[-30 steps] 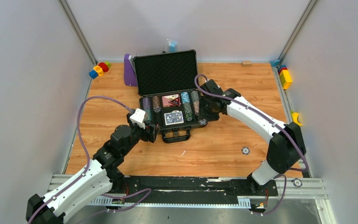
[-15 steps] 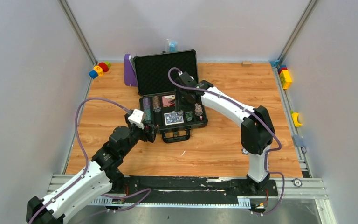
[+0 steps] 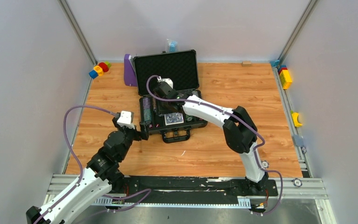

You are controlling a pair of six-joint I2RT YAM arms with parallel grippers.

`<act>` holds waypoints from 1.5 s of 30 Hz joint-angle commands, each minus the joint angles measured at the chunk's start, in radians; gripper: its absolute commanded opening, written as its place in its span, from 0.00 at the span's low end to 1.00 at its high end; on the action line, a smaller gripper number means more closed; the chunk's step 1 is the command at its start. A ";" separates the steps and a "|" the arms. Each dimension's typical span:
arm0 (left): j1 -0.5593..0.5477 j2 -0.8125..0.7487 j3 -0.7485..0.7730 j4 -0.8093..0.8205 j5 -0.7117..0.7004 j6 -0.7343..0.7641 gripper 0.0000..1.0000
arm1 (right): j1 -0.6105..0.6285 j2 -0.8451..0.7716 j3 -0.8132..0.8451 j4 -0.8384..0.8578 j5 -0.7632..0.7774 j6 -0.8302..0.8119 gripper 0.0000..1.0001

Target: Pack up texas hold em set

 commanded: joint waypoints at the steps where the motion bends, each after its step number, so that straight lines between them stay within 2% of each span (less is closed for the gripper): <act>1: 0.005 -0.027 -0.005 -0.016 -0.073 -0.029 0.95 | 0.017 0.052 0.042 0.155 0.081 -0.001 0.35; 4: 0.006 -0.038 -0.009 -0.017 -0.070 -0.026 0.95 | 0.035 0.079 0.050 0.186 0.126 -0.023 0.36; 7: 0.006 -0.041 -0.011 -0.017 -0.064 -0.023 0.95 | 0.046 0.096 0.050 0.198 0.172 -0.030 0.45; 12: 0.005 -0.036 -0.011 -0.015 -0.053 -0.021 0.95 | 0.046 0.115 0.047 0.229 0.189 -0.038 0.48; 16: 0.006 -0.034 -0.011 -0.011 -0.048 -0.019 0.95 | 0.049 0.101 0.038 0.231 0.190 -0.043 0.56; 25: 0.006 0.005 -0.007 0.014 0.000 -0.009 0.94 | 0.049 -0.085 -0.124 0.212 0.178 -0.053 0.50; 32: 0.006 0.126 0.015 0.058 0.082 -0.002 0.92 | 0.043 -0.376 -0.381 0.198 0.262 -0.051 0.49; 35: 0.005 0.159 0.018 0.074 0.124 0.001 0.92 | 0.007 -0.504 -0.478 0.089 0.293 -0.007 0.51; 37: 0.005 0.167 0.019 0.104 0.159 0.003 0.92 | -0.050 -0.578 -0.547 -0.019 0.263 0.050 0.56; 42: 0.006 0.174 0.016 0.122 0.215 0.004 0.92 | -0.243 -0.759 -0.757 -0.243 0.161 0.200 0.90; 45: 0.005 0.177 0.014 0.129 0.226 0.003 0.92 | -0.350 -0.830 -0.866 -0.339 0.145 0.275 0.92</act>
